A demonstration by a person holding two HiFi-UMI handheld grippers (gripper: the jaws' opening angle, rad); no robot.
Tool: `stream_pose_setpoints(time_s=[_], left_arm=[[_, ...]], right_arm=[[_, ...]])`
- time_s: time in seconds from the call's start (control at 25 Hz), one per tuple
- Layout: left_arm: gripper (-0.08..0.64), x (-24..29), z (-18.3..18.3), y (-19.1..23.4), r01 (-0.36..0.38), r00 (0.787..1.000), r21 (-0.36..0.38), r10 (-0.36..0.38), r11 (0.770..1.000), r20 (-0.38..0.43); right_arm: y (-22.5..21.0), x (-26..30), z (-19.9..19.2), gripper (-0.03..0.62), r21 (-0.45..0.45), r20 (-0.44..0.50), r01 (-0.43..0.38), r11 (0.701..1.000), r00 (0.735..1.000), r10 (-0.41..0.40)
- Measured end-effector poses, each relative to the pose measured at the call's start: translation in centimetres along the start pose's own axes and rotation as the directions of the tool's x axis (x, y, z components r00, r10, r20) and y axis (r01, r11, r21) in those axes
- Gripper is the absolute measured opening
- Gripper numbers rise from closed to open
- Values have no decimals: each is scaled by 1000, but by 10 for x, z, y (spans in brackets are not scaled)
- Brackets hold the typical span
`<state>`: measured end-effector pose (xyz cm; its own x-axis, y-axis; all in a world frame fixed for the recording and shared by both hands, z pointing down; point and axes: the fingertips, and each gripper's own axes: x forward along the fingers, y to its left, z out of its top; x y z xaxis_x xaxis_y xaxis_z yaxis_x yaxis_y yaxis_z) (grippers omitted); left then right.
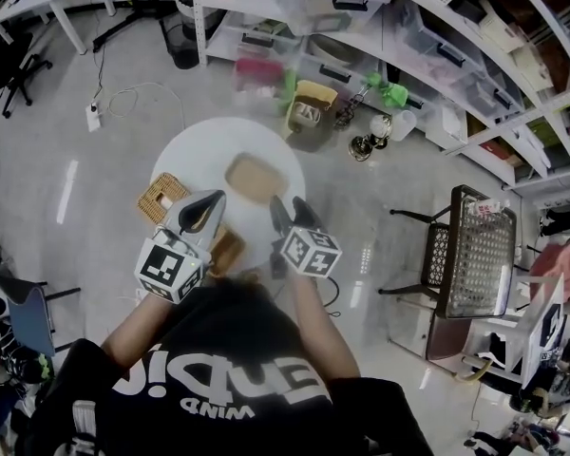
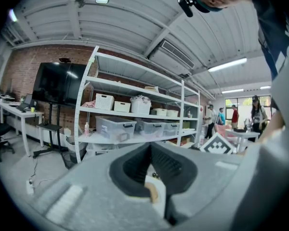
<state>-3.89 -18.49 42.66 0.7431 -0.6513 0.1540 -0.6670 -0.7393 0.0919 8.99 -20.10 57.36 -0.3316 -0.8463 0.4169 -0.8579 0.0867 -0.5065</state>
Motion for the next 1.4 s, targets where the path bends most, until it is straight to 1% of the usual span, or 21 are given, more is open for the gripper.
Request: stream_pose_setpoints(time_s=[0.28,0.4,0.52,0.64,0.8,0.96,1.28,1.4], left_arm=[[2,6,-8,13,-2,1000,-15,2,1000,-14],[2,9,-15,20,-9,1000,-30,9,1000,-23],[2,12,-23,27,-18,999,-46,16,999,-35],[2,15,-27,34,-26,999,-58,24,998,-47],[2,17,-28,43,-33,998,-60,30,998,-59],[2,21,-32,50,-38,997,-57,34,998,-71],[2,24,-37,56,-41,996,-64,35,997,-84],[2,21,-38,59,-44,996,-64,38,997,-86]], right_arm=[[-33,37,-43,236,83,-125,40,996,992,-29],[-45,51,-59,233,112,-162,53,992,986,-35],[-54,62,-67,227,123,-189,70,990,981,-46],[-65,72,-78,229,163,-216,96,982,975,-59],[-69,86,-92,219,191,-259,102,976,965,-50],[-72,97,-101,215,194,-285,105,975,958,-47],[-72,110,-113,202,264,-301,105,959,953,-21],[-70,112,-115,184,279,-298,105,954,955,-18]])
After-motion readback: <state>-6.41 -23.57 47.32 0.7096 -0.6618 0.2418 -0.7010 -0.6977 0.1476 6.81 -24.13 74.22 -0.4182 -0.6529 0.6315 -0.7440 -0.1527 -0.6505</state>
